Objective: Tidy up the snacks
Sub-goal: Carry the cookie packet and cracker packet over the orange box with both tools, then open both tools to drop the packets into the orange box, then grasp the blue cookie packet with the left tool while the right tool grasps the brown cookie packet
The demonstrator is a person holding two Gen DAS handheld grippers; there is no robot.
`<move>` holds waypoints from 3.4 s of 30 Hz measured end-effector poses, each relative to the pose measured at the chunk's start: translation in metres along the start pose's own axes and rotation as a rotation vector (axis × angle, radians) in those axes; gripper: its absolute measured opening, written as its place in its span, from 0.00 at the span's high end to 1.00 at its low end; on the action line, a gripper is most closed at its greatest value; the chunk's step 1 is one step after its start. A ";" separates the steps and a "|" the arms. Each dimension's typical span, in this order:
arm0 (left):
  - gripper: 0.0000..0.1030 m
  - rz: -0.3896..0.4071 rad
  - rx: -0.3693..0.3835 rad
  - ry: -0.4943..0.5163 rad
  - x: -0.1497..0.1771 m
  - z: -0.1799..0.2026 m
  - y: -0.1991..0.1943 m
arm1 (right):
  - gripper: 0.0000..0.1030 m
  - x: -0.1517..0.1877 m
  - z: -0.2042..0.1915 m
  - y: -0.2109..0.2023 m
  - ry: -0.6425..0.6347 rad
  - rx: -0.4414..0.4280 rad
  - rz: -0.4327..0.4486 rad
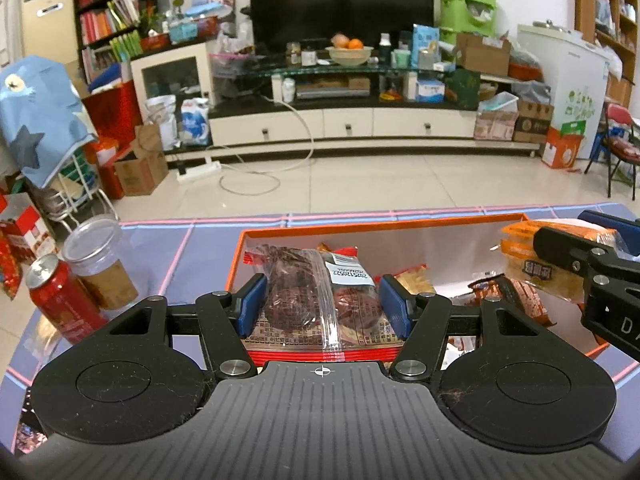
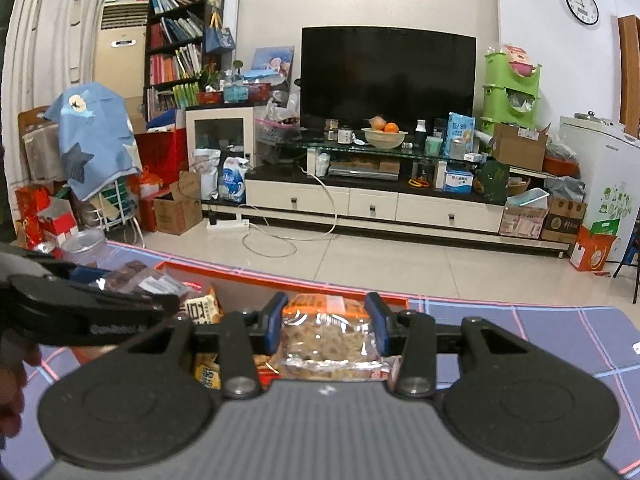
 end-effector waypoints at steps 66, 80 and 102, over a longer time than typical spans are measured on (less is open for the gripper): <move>0.41 -0.218 0.144 0.140 0.136 -0.029 -0.075 | 0.19 0.113 -0.007 -0.043 0.109 0.032 -0.436; 0.36 -0.114 0.361 0.370 0.144 0.000 -0.064 | 0.17 0.124 -0.012 -0.036 0.058 -0.045 -0.447; 0.42 -0.237 -0.014 0.124 0.148 -0.037 -0.062 | 0.24 0.128 -0.019 -0.041 0.024 0.021 -0.440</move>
Point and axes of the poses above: each gripper's, at about its wrist camera, not at the fingertips, and y roughly the way its jaws point, z to its right, x to its underside, the point moved 1 cm from there along y, roughly the way its jaws point, and after that the axes turned 14 degrees about z, right-handed, at the moved point
